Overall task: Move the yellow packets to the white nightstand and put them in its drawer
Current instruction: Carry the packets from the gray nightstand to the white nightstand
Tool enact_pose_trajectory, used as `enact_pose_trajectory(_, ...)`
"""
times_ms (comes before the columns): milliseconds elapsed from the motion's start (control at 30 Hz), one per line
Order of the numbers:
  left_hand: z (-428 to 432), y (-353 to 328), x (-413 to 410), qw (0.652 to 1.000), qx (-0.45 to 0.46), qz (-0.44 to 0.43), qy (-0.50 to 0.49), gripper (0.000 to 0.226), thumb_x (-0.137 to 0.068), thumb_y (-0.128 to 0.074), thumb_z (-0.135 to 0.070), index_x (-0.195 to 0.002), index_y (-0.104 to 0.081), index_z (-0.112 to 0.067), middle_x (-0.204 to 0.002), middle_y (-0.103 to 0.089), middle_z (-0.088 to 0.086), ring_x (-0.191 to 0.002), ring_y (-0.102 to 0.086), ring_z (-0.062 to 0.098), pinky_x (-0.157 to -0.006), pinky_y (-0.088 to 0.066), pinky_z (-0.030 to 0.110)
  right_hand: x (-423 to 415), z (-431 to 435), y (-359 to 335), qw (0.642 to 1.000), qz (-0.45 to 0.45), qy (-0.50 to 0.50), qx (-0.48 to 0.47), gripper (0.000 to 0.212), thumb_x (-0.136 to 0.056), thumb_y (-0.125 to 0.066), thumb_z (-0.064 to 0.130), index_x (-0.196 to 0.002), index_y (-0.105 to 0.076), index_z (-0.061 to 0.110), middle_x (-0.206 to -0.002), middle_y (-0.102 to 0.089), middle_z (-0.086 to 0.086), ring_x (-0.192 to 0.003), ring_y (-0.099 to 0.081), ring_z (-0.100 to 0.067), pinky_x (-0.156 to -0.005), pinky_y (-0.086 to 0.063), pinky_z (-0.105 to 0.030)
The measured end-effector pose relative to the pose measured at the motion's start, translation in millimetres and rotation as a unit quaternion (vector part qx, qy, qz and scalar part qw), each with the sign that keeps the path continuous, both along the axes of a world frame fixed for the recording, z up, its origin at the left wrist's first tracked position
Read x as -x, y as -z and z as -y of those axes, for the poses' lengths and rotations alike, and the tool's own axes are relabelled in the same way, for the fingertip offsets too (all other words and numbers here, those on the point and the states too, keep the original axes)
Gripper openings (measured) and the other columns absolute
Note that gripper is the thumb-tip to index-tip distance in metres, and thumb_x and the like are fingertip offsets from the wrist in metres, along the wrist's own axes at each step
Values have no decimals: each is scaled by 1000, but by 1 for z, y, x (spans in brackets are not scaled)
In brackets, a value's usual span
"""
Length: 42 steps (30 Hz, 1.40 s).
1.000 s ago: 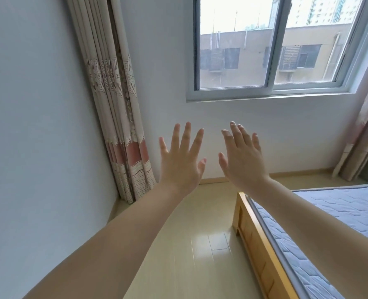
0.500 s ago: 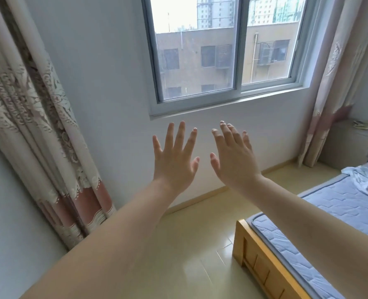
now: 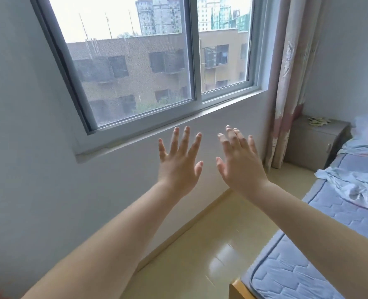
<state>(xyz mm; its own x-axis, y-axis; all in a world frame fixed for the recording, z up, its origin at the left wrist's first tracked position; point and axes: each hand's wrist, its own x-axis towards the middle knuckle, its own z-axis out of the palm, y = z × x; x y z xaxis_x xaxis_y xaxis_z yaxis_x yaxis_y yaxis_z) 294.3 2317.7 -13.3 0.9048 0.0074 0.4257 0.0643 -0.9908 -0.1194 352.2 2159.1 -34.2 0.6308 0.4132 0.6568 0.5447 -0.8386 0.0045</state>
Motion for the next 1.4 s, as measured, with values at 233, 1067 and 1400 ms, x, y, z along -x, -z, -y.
enact_pose_trajectory(233, -15, 26, -170, 997, -9, -34, 74, 73, -97, -33, -51, -151, 11, -30, -159, 19, 0, -145, 23, 24, -111, 16, 53, -148, -12, 31, 997, -38, 68, 5, 59, -85, -63, 26, -137, -45, 3, -145, -39, -22, -135, -38, -38, -106, -28, -59)
enact_pose_trajectory(1067, 127, 90, -836, 919, -27, -118, 376, 72, -94, -24, -63, -152, 4, -33, -161, 7, 0, -147, 14, 24, -115, 4, 55, -701, 132, 80, 901, -155, 406, -12, 68, -89, -23, 48, -141, -43, 9, -148, -38, -17, -134, -40, -34, -103, -34, -58)
enact_pose_trajectory(1400, 346, 122, -1069, 899, -33, -141, 414, 74, -92, -25, -65, -153, 1, -32, -161, 7, 2, -147, 13, 26, -115, 3, 56, -916, 348, 95, 862, -218, 458, 19, 79, -85, 2, 58, -152, -13, 19, -160, -7, -9, -146, -12, -27, -115, -11, -50)
